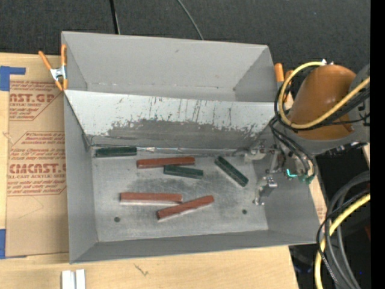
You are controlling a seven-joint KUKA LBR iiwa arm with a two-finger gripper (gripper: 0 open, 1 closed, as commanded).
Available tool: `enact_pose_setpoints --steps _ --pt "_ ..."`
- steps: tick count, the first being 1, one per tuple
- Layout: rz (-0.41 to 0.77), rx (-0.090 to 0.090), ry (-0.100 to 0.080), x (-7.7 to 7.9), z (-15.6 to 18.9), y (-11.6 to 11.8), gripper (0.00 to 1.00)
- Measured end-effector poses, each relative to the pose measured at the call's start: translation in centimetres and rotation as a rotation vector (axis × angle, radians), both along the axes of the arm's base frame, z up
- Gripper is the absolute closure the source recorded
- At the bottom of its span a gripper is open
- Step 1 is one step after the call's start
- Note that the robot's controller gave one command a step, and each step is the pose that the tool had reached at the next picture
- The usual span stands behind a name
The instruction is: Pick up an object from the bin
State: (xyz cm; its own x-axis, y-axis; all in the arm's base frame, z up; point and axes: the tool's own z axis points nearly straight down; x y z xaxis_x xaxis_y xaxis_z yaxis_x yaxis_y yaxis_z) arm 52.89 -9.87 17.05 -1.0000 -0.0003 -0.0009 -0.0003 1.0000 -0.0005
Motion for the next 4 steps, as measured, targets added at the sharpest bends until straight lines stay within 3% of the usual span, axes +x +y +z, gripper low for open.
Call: enact_pose_setpoints --steps 1,2,3,4 --pt "-0.111 0.001 -0.023 5.1 -8.6 0.5 1.00" --pt "-0.111 0.001 -0.023 5.1 -8.7 0.5 1.00" --pt "-0.132 0.001 -0.005 5.2 6.5 0.9 1.00" --pt "-0.133 0.000 -0.002 5.1 6.4 0.9 0.00"
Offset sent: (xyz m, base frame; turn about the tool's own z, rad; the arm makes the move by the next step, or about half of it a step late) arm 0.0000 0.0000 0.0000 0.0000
